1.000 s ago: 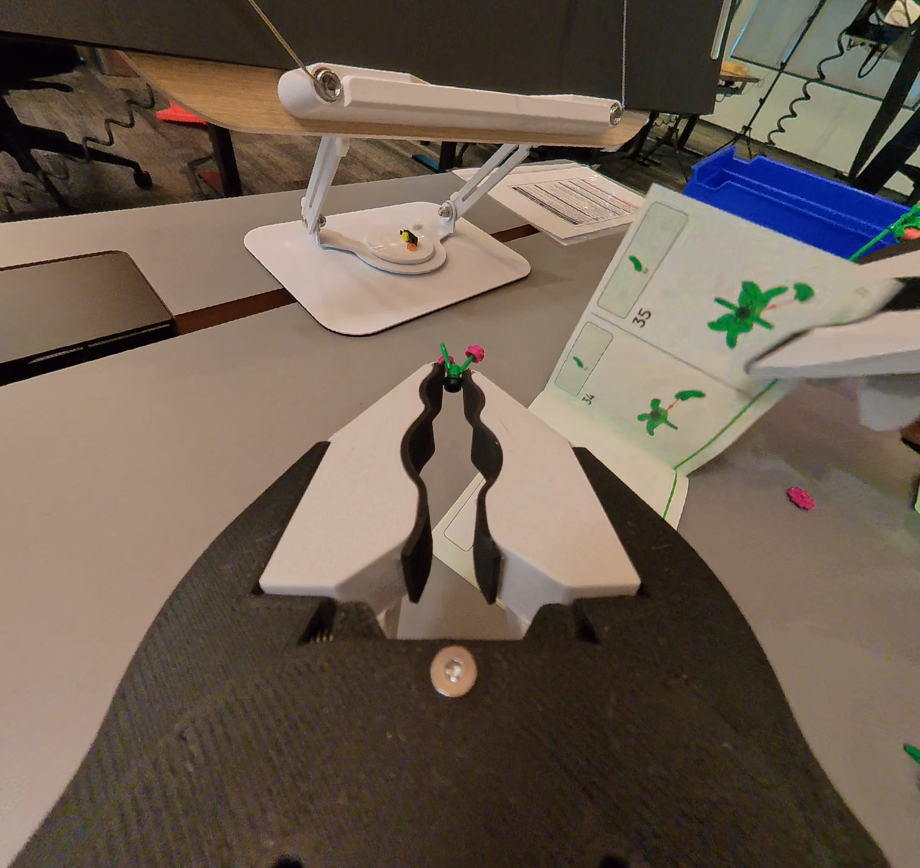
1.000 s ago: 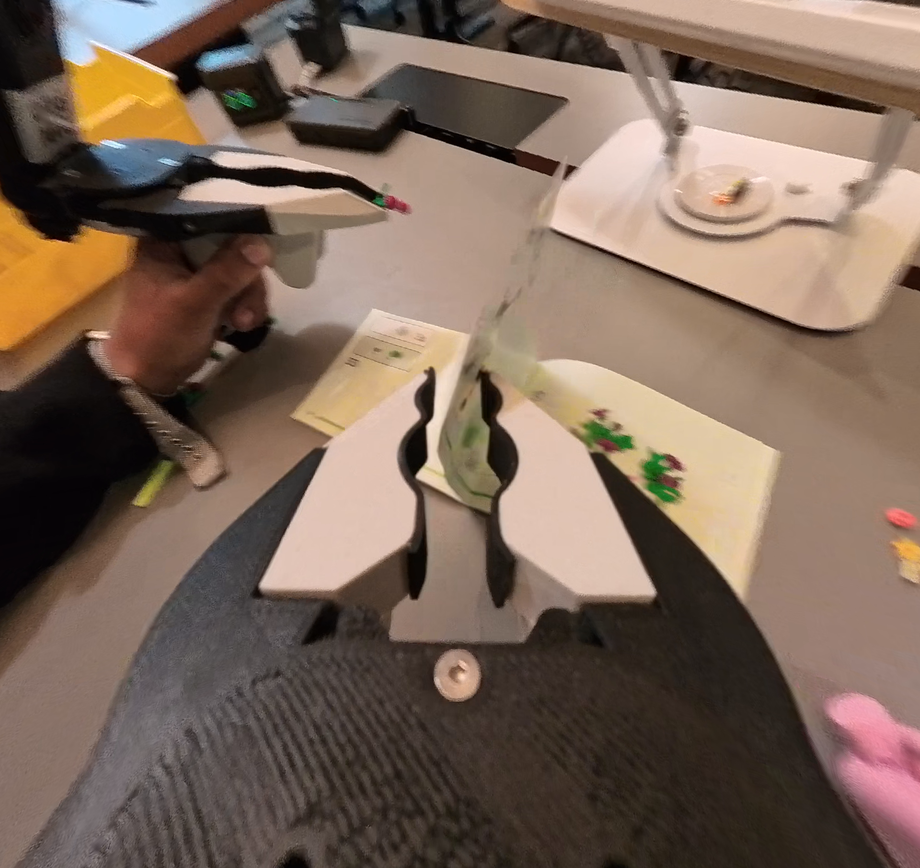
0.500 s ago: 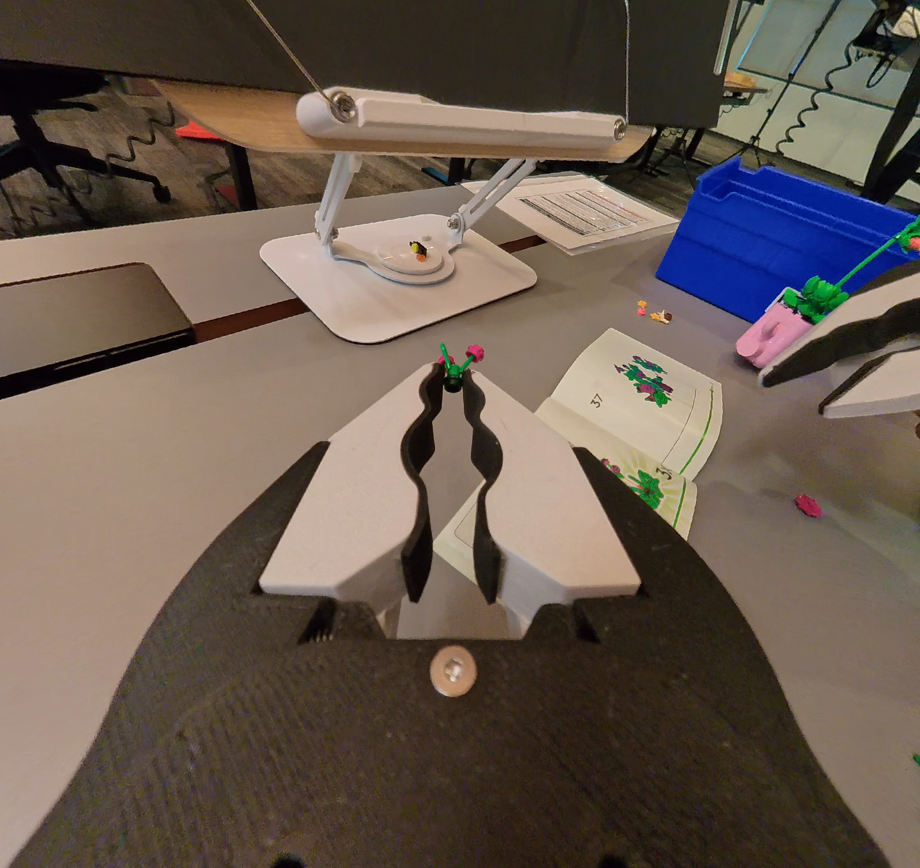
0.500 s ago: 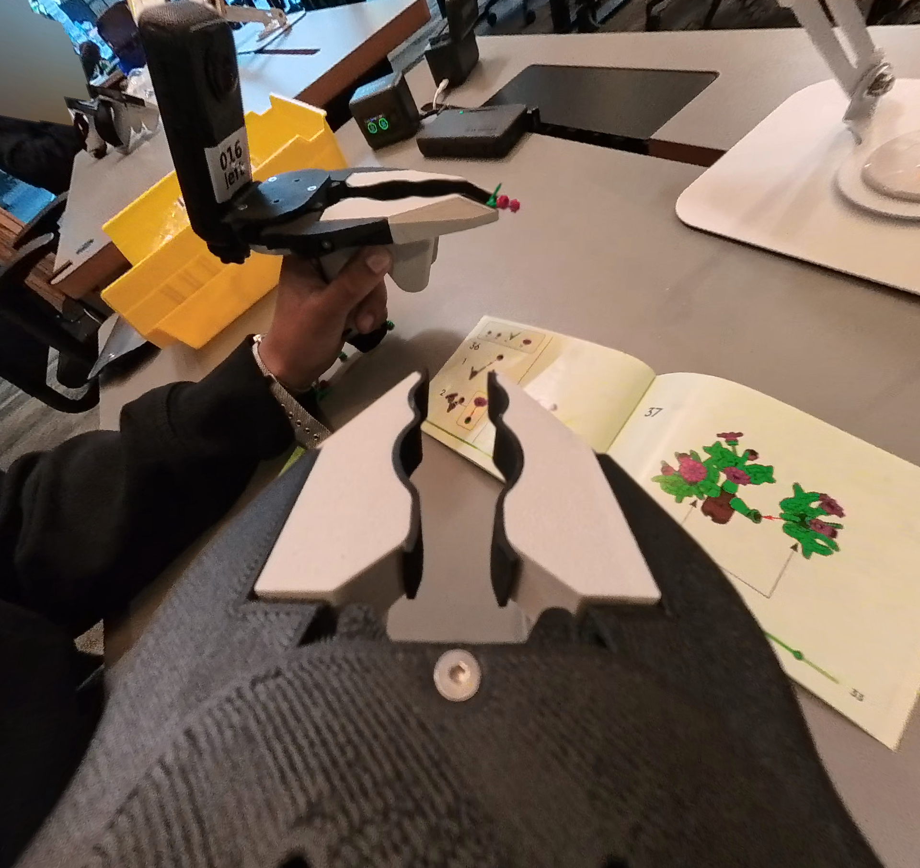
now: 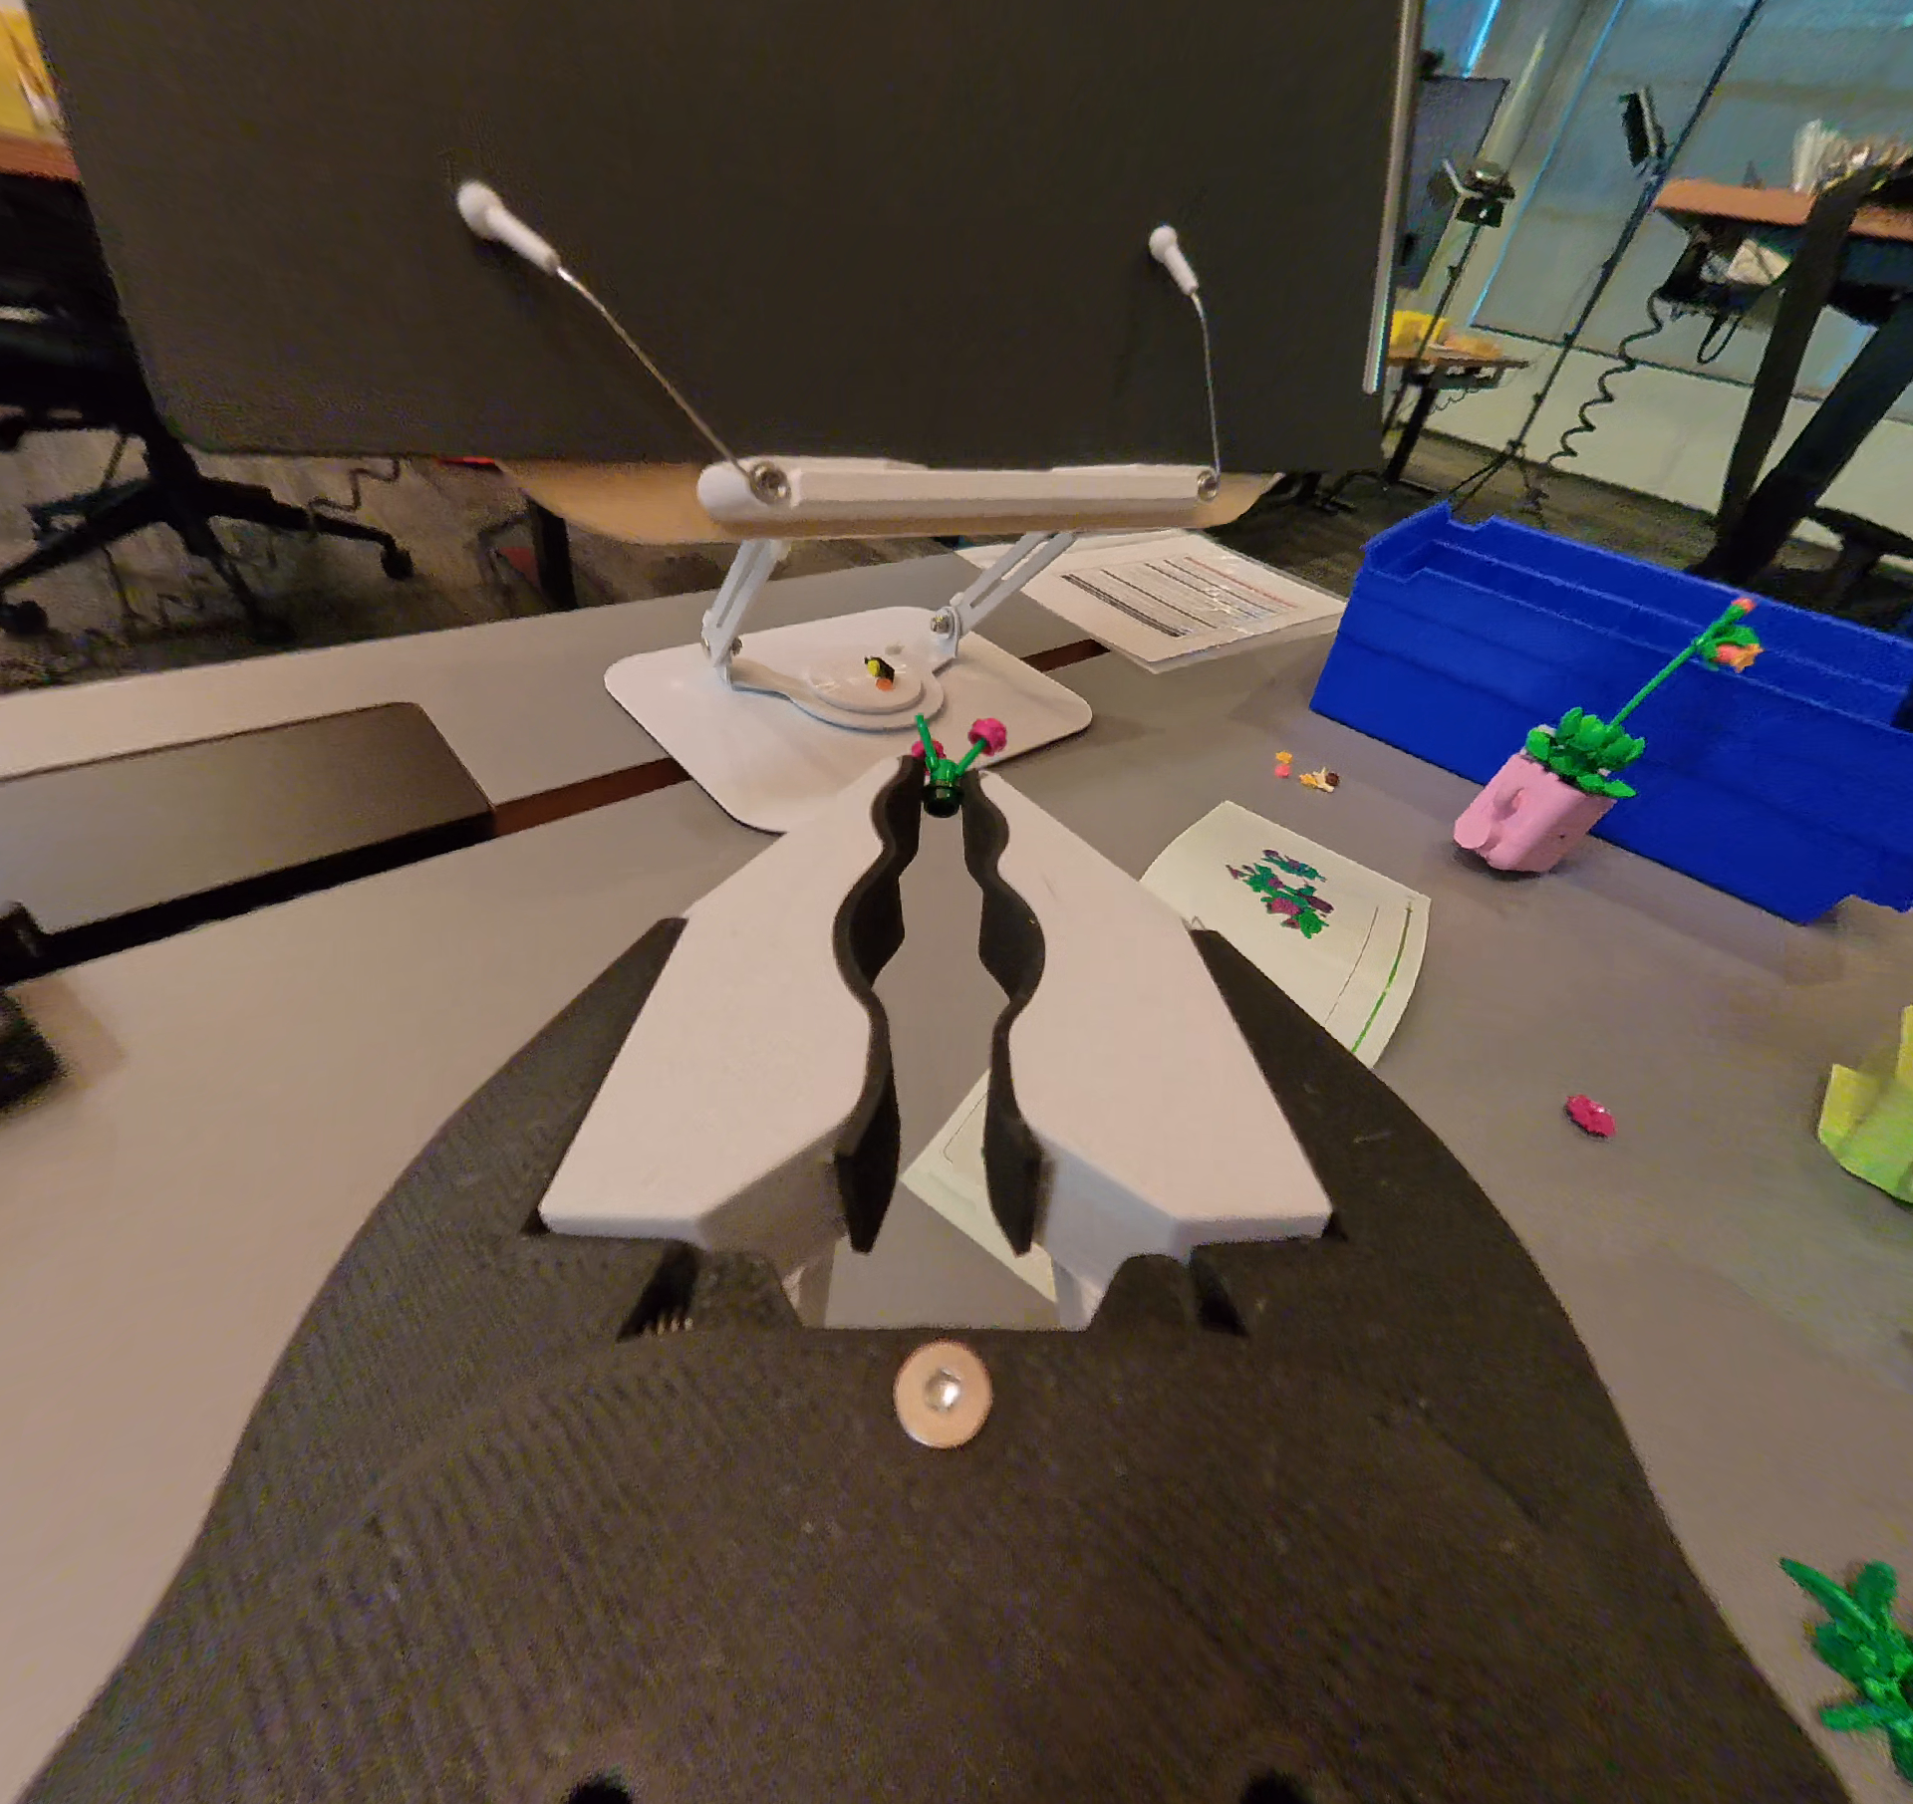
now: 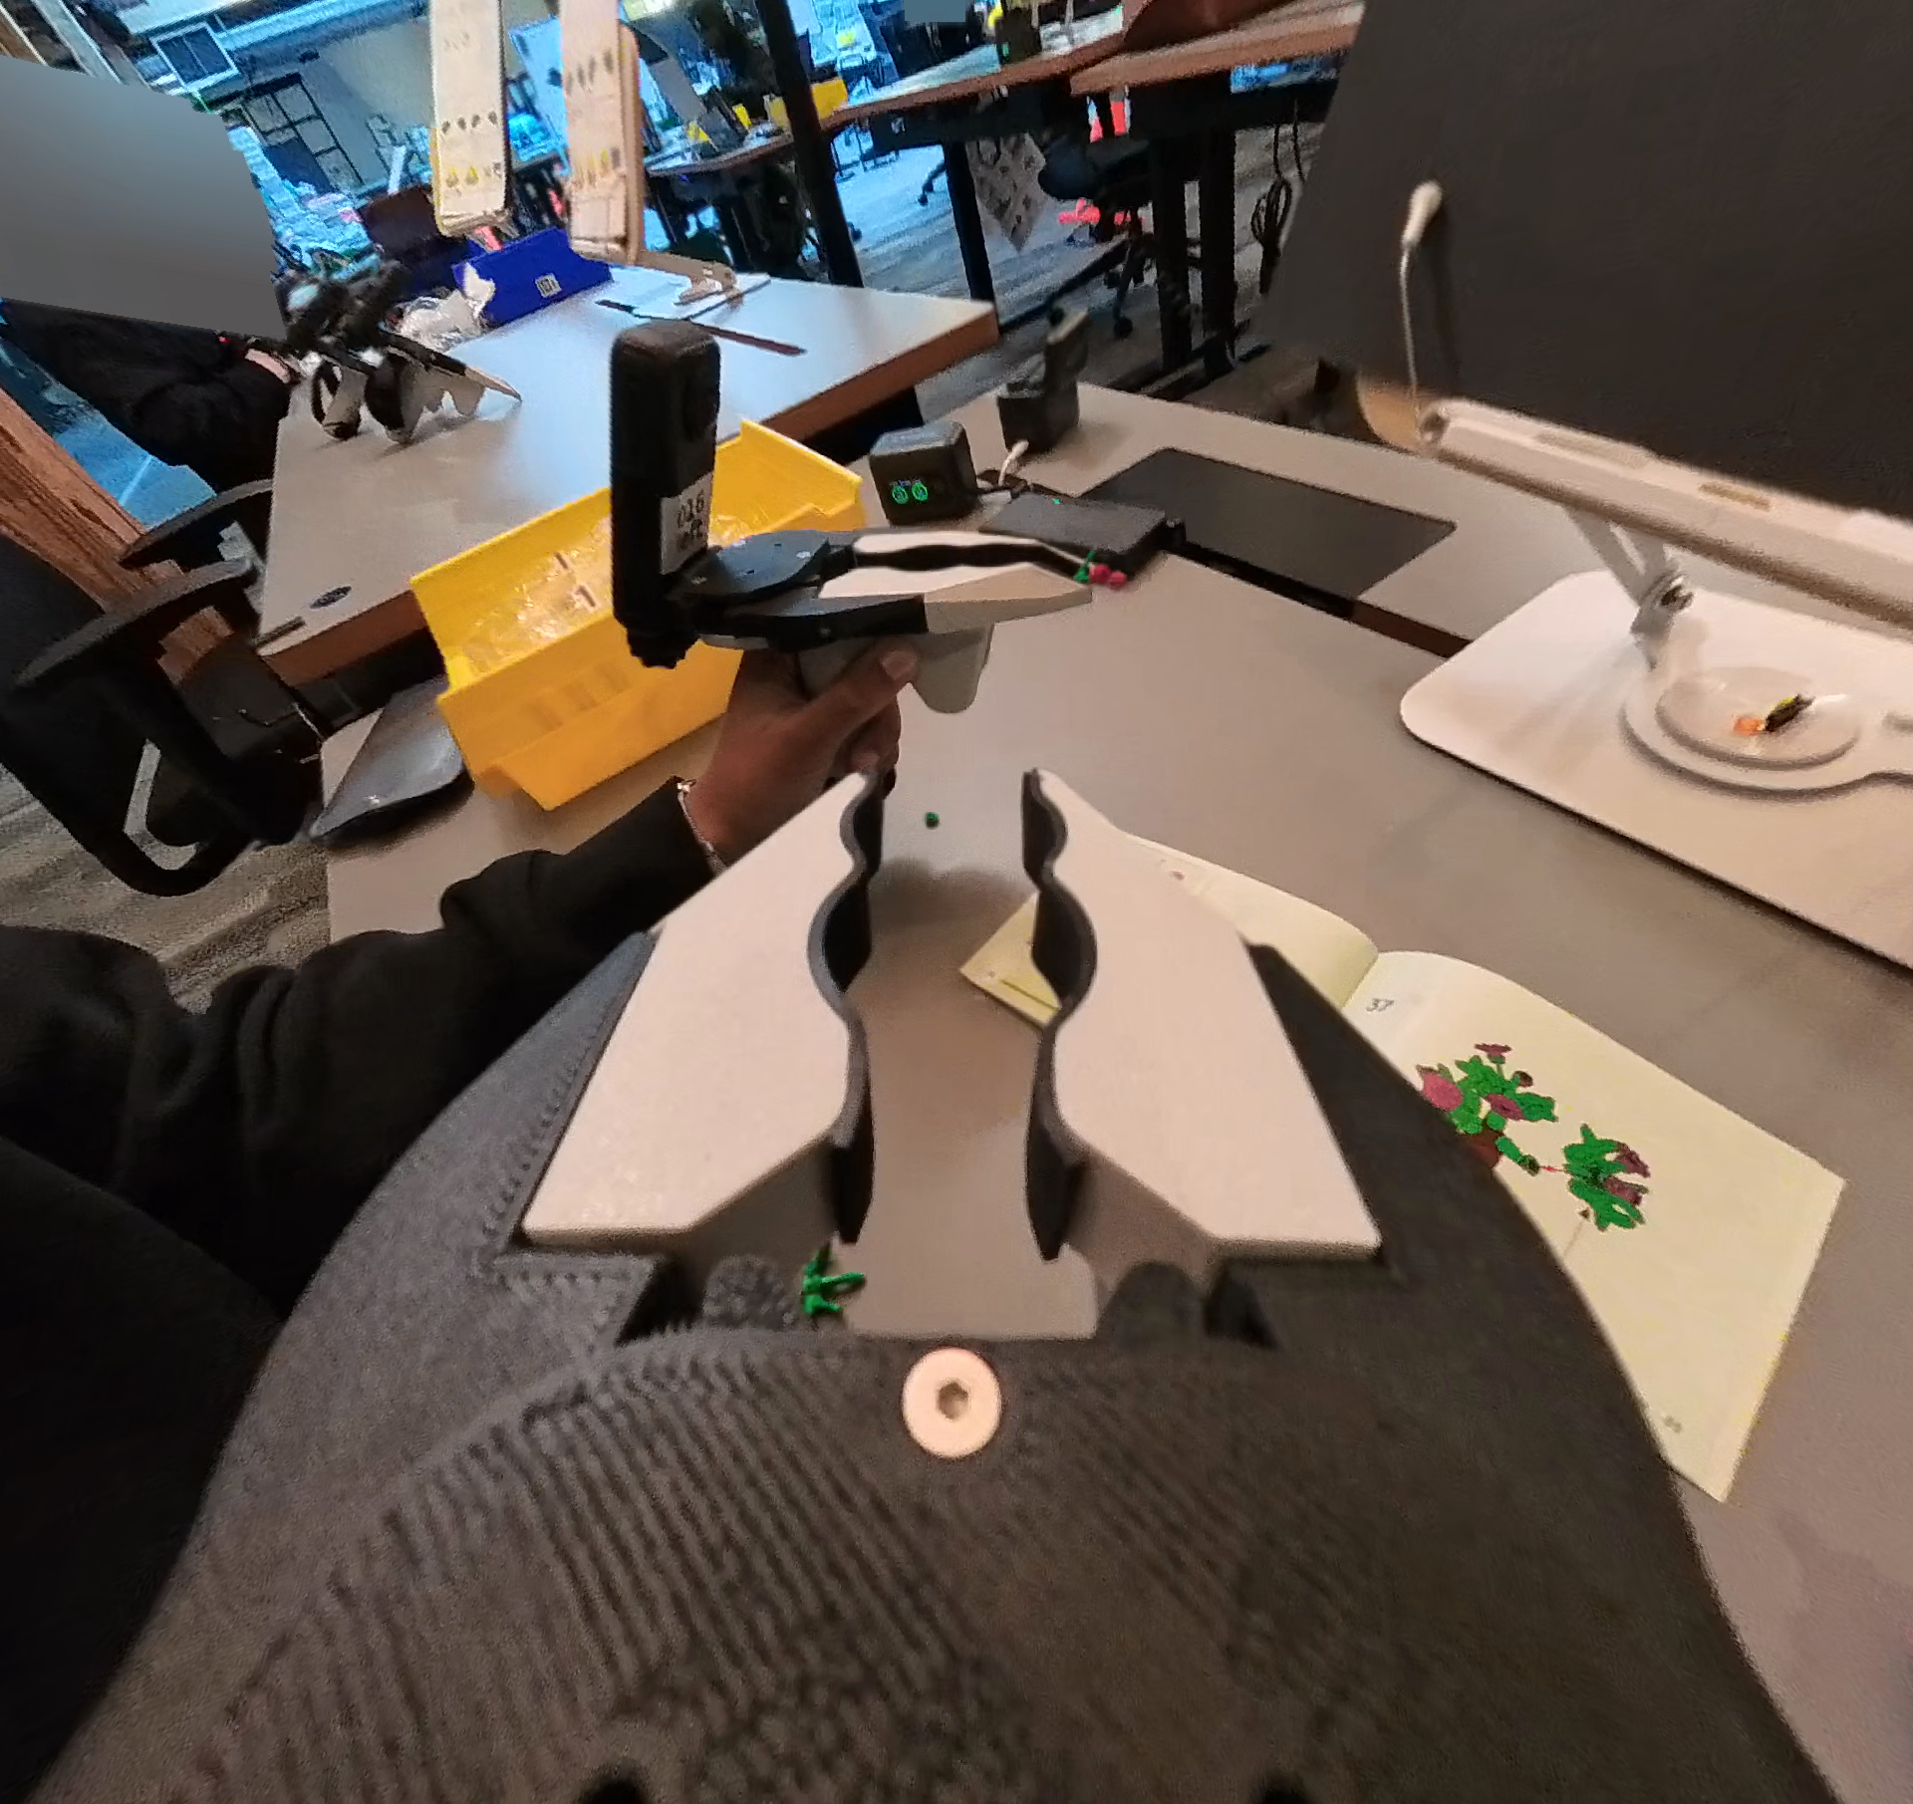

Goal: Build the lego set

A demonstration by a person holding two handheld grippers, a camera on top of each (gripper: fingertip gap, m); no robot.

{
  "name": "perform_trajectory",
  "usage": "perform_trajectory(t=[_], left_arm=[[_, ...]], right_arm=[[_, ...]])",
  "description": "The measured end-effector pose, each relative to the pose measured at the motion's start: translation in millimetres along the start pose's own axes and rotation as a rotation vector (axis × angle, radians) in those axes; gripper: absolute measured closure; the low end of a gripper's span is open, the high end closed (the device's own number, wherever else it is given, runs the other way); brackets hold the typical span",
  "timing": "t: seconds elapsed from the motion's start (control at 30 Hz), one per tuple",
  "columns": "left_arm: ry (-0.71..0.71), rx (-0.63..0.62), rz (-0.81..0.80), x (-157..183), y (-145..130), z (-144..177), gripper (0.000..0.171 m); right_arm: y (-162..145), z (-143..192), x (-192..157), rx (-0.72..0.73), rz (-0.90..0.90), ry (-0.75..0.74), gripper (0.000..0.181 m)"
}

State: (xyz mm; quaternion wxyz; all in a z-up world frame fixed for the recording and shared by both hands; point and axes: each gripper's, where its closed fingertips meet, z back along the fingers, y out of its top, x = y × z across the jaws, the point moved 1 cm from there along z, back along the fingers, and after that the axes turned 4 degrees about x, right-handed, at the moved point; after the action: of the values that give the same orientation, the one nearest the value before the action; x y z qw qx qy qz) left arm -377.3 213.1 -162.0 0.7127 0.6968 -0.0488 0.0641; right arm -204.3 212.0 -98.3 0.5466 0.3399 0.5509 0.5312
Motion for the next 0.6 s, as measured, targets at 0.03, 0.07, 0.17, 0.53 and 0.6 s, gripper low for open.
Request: perform_trajectory(t=[0.03,0.07,0.17,0.53,0.6], left_arm=[[0.005,0.001,-0.016,0,3,4,0.167],[0.005,-0.001,-0.03,0,4,8,0.167],[-0.003,-0.047,-0.087,-2,-3,28,0.166],[0.093,0.026,-0.077,10,5,147,0.167],[0.082,-0.026,-0.066,7,-4,153,0.166]], right_arm=[[4,4,-5,0.009,0.01,-0.001,0.156],[7,6,-9,0.013,0.021,-0.004,0.156],[10,10,-19,0.003,0.052,-0.021,0.155],[-77,-87,-96,-0.3,0.148,0.186,0.173],[-103,-97,-104,-0.399,0.198,0.185,0.172]])
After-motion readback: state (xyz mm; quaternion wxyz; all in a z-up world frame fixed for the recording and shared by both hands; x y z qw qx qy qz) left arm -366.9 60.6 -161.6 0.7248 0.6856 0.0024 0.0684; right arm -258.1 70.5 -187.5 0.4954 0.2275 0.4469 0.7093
